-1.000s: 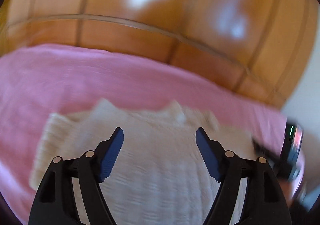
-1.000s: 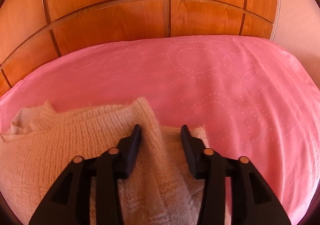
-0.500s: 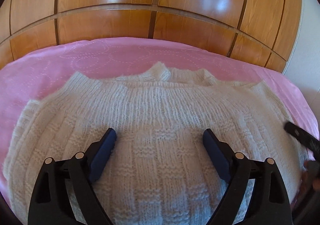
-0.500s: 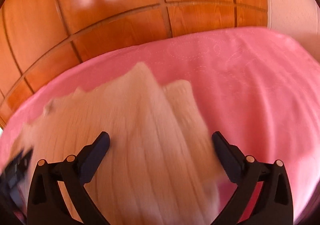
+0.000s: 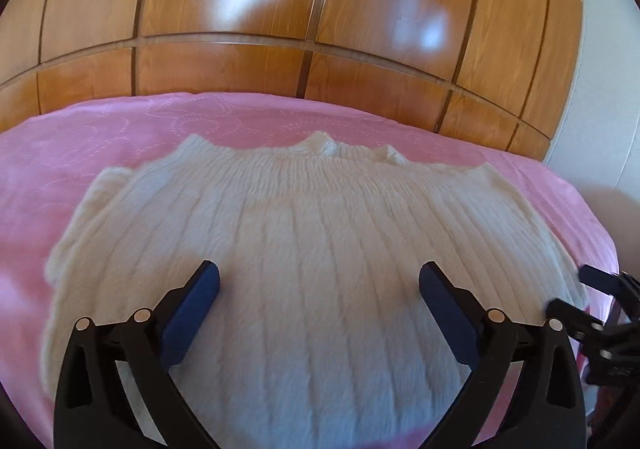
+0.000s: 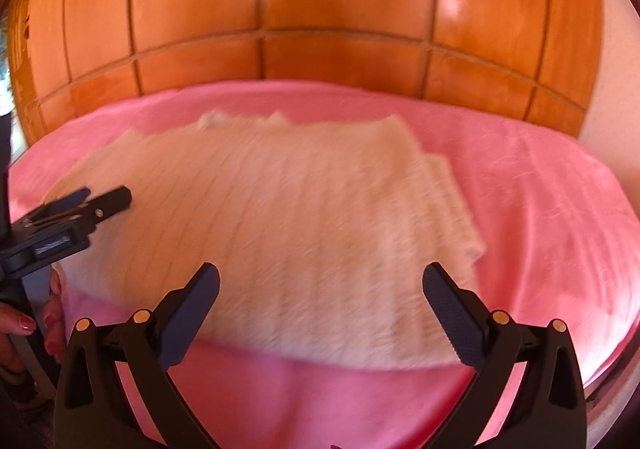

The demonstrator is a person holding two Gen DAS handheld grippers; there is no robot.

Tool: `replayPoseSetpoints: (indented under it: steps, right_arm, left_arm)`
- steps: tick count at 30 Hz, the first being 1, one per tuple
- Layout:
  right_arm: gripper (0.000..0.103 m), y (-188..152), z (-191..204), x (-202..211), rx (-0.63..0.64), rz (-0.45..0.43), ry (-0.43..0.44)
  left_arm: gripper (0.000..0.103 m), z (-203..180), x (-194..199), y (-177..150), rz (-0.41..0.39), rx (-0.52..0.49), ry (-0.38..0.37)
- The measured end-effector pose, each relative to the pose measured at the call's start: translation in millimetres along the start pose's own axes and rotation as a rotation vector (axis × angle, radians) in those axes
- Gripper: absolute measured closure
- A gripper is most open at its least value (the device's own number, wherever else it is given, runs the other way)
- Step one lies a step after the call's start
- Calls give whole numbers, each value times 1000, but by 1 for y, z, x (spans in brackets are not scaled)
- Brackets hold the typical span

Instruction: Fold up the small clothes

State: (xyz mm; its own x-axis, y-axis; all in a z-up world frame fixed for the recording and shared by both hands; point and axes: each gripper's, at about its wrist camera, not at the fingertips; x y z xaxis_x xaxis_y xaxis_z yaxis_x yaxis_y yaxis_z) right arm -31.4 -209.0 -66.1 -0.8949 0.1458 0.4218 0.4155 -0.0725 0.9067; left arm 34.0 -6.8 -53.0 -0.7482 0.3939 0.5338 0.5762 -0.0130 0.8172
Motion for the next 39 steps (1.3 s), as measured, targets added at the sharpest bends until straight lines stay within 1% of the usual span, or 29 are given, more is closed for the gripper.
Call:
replayPoseSetpoints:
  steps: [2,3,4,5,6,8,11,12,13,15,17,18,20,23,24,26,28,31,32,33,34,35,36,37,38,39]
  right_arm:
    - [2,-6,4,-9,19,34,-18]
    - [2,-12,7,-20,38,75,-38]
    - [2,-17,7,-24,33,71,-34]
    - [2,-22,5,-25,2,37,-27]
    - [2,-24,5,-25,-1,25,-33]
    - [2,-26,10,-23,29,2,-61]
    - [2,-28,10,-23,24,-7,-64]
    - [2,-28,9,-24,14,-7,-56]
    - [2,-27,7,-25,10,-8,-54]
    - [2,-27,7,-24,11,-12,-58]
    - [2,-28,7,-22,7,-18,-58]
    - [2,-28,7,-23,4,-20,-56]
    - [2,-28,6,-22,3,-21,-55]
    - [2,-25,4,-19,-1,-25,-43]
    - [2,-23,2,-14,-3,-33,-40]
    - [2,-20,-1,-8,-5,-59,-60]
    - [2,-16,-5,-5,-7,-74,-114]
    - [2,-15,-5,-11,-4,-37,-94]
    - [2,-17,-3,-19,2,-4,-90]
    - [2,-19,-2,-24,8,9,-97]
    - [2,-21,-1,-24,7,-12,-106]
    - [2,-22,0,-24,5,-21,-112]
    - [2,-23,0,-24,3,-23,-114]
    - [2,-23,0,-25,1,-23,-112]
    - [2,-23,-1,-25,-3,-22,-108]
    - [2,-24,-2,-26,-12,-23,-102]
  left_arm:
    - [4,4,9,-2,4,12,5]
    - [4,9,15,-1,-4,34,7]
    - [4,15,20,0,-19,60,16]
    - [4,21,26,1,-34,90,29]
    - [4,31,32,3,-53,137,49]
    - [4,49,40,6,-80,214,87]
    - [4,78,51,10,-122,318,189]
    - [4,89,53,9,-124,349,225]
    - [4,97,51,10,-109,371,240]
    - [4,113,44,7,-45,414,261]
    - [4,124,33,1,41,441,246]
    - [4,125,28,-2,73,423,240]
    - [4,119,27,-3,72,355,244]
    - [4,113,22,-2,88,308,244]
    - [4,114,20,-1,89,297,229]
    - [4,121,19,1,88,321,203]
    - [4,129,21,4,79,371,164]
    - [4,136,13,12,99,393,122]
    - [4,139,9,14,97,407,106]
    - [4,140,7,15,89,422,100]
    - [13,139,5,16,80,430,90]
    - [27,138,3,17,80,433,72]
    - [34,137,-3,17,99,440,57]
    - [39,135,-5,16,104,443,61]
    - [52,134,-6,17,101,447,57]
    - [58,133,-6,18,107,457,37]
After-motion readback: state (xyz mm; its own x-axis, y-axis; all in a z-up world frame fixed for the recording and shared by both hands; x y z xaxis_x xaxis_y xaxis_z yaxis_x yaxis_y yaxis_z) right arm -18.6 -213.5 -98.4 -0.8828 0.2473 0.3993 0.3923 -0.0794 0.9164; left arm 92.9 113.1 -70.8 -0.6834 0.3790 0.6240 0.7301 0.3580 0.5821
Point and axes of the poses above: each gripper's, at about its wrist camera, not at the fingertips, and x roughly against the way its jaws point, z to its left, y to its top, and after that the axes turned 3 degrees about -y, right-handed
